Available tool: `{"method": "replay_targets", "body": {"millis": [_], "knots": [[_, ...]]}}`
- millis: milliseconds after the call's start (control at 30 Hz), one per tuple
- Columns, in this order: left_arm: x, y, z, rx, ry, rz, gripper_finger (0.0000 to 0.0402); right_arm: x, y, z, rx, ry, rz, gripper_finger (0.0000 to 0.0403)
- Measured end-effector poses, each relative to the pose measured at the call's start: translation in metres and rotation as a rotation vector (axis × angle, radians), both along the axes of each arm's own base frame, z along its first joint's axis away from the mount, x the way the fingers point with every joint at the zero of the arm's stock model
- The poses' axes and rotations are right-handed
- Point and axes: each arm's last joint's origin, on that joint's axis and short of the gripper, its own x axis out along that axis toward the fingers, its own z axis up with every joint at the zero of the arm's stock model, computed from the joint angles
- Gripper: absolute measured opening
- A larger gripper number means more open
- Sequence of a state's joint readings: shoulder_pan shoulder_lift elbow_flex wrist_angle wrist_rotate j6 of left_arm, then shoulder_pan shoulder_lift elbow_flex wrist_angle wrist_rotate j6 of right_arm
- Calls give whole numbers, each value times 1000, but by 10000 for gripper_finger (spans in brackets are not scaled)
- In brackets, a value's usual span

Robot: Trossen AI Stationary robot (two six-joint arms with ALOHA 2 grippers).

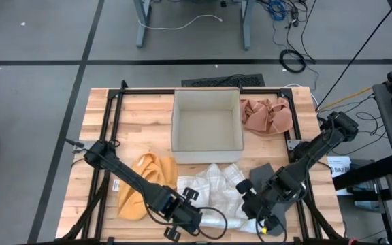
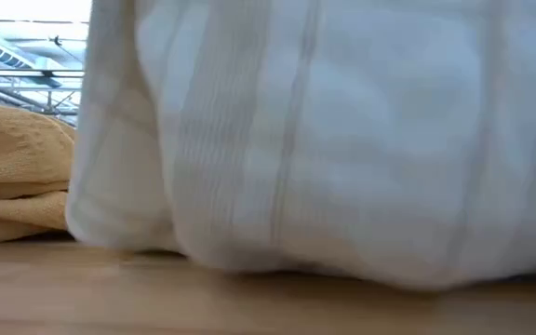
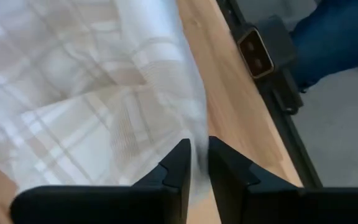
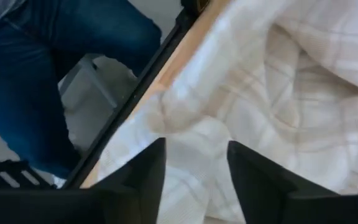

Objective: Fold towel
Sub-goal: Fold the white towel with brown checkered lines

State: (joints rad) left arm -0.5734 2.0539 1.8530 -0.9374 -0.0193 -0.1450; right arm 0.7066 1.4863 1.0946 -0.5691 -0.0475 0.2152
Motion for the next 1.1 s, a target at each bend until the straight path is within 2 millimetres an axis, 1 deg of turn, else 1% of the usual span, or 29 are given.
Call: {"method": "replay_targets", "body": {"millis": [67,133,233,367,467,567,667,767,867,967,1033,1100], "knots": [[0,0,0,-7,0,12,78,-1,1,0,-2,1,-17,182],[1,0,0,-17,-3,30,88,-2,2,0,-2,1,-24,189],[2,0,1,-29,-8,53,102,-2,1,-1,-13,9,-45,189],[2,0,0,2,-18,70,108,-5,-8,-5,-150,7,-141,177],[3,8,-1,94,-34,119,109,-6,-11,-6,-202,2,-182,167],[6,19,-2,180,-62,170,109,-6,-10,-6,-194,-9,-190,160],[13,30,-2,231,-97,215,109,-2,-9,-7,-183,-66,-216,156],[21,44,-15,238,-98,235,109,0,-9,-18,-160,-108,-221,155],[28,58,-36,178,-60,241,109,3,-13,-33,-114,-155,-239,155],[30,68,-55,108,-32,238,109,5,-21,-48,-104,-171,-267,155],[32,73,-61,90,-34,248,109,7,-28,-56,-107,-199,-308,155],[34,76,-66,78,-48,257,109,7,-36,-64,-150,-209,-362,155]]}}
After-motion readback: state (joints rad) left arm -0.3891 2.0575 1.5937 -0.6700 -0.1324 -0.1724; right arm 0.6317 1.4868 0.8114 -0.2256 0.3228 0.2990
